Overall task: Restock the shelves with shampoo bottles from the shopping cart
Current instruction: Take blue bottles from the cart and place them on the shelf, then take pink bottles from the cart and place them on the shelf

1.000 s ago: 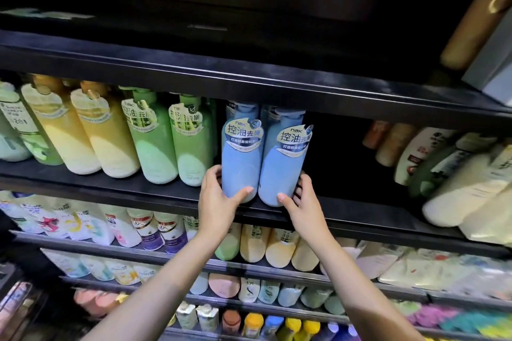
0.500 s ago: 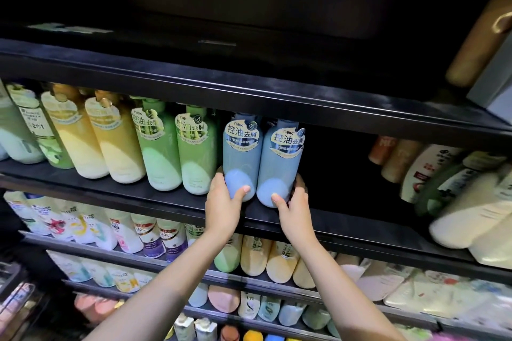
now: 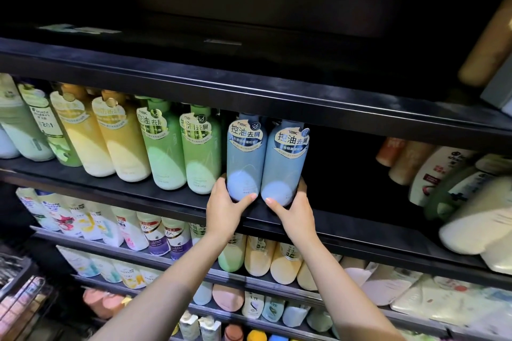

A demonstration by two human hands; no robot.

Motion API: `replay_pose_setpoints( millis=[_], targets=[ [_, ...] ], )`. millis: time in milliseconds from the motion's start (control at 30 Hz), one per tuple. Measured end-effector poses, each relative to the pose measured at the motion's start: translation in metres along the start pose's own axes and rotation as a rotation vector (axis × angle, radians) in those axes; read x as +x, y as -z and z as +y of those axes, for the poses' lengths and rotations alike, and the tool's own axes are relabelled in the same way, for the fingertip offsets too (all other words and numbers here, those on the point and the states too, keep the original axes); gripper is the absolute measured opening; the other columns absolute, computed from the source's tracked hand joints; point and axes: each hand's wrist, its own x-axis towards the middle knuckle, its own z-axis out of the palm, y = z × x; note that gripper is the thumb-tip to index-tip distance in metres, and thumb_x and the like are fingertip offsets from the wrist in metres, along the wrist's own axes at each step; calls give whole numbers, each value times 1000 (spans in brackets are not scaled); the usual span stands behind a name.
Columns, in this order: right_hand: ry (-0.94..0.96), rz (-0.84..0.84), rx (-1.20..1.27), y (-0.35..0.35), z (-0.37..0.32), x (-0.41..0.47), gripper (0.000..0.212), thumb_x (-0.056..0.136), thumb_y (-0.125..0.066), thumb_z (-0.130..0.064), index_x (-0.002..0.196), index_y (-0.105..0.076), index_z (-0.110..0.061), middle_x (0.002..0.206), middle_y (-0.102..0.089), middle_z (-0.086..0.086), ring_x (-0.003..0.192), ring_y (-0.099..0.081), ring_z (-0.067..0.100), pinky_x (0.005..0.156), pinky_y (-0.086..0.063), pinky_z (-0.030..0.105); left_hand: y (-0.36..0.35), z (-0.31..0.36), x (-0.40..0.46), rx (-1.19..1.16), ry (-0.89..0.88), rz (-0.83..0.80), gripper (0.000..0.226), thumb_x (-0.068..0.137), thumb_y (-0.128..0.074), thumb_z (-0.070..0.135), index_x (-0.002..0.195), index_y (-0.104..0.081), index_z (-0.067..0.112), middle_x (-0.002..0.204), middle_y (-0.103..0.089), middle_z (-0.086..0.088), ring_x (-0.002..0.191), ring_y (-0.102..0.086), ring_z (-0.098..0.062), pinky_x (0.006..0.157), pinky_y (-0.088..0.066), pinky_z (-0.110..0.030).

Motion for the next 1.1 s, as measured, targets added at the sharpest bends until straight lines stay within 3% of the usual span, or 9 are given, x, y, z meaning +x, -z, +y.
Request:
replay_pose_setpoints(
  millis=[167,467,533,600,667,733,867,967,1100],
  targets=[
    [-21,72,-38,-2,-1,2,72,72,-78,-45,128,-43,-17,113,-60,3,106,-58,27,81,-47,35,-5,3,1,18,30,91,53,65,-80,45,96,-51,12,99,-62,-3,90,-58,-25,76,-47,-40],
    [-31,69,-129,-4,1,2,63,73,-74,-52,113,-49,-9,99,-57,2,96,-58,26,71,-41,31,-7,-5,4,-3,24,55,46,69,-78,43,89,-52,11,91,-63,-3,87,-58,-24,78,-48,-40],
    [-22,46,-121,-3,1,3,62,74,-73,-51,115,-48,-11,104,-59,3,100,-58,27,75,-45,33,-3,-3,4,-27,27,13,43,71,-77,39,96,-54,11,98,-64,-4,94,-59,-24,82,-48,-38],
    [42,58,-55,-1,-1,-5,66,77,-74,-44,126,-43,-13,118,-56,7,113,-53,27,88,-45,35,2,-2,-6,-32,19,12,51,77,-74,33,119,-54,11,121,-61,-7,114,-55,-25,97,-45,-39],
    [135,121,-1,0,-2,-27,71,84,-69,-34,141,-33,-11,139,-43,10,131,-39,25,106,-34,31,16,-4,-27,23,-16,23,63,85,-67,26,140,-41,10,142,-46,-5,131,-43,-19,112,-32,-33],
    [322,135,-91,-3,-1,-58,64,93,-54,-33,146,-25,-12,151,-31,9,139,-28,21,114,-24,31,37,-13,-56,177,-118,-7,61,91,-58,28,145,-33,13,147,-39,1,135,-36,-12,113,-25,-22],
    [811,-176,-297,-43,6,-106,49,98,-30,-37,140,-33,-13,149,-38,12,138,-32,25,115,-21,39,104,-69,-117,541,-128,-79,60,93,-43,39,147,-30,17,150,-37,2,137,-35,-13,114,-22,-22],
    [834,-455,-432,-96,-8,-140,51,99,-19,-44,139,-34,-16,149,-40,6,137,-35,20,113,-20,40,174,-122,-163,769,-6,-70,61,83,-52,41,136,-46,11,135,-55,-5,122,-55,-22,103,-42,-32],
    [869,-702,-557,-164,-37,-194,51,89,-34,-46,130,-42,-16,133,-58,6,120,-58,22,107,-27,37,265,-165,-223,923,252,-77,68,66,-63,45,122,-61,8,122,-65,-8,107,-65,-25,87,-53,-38]
  ],
)
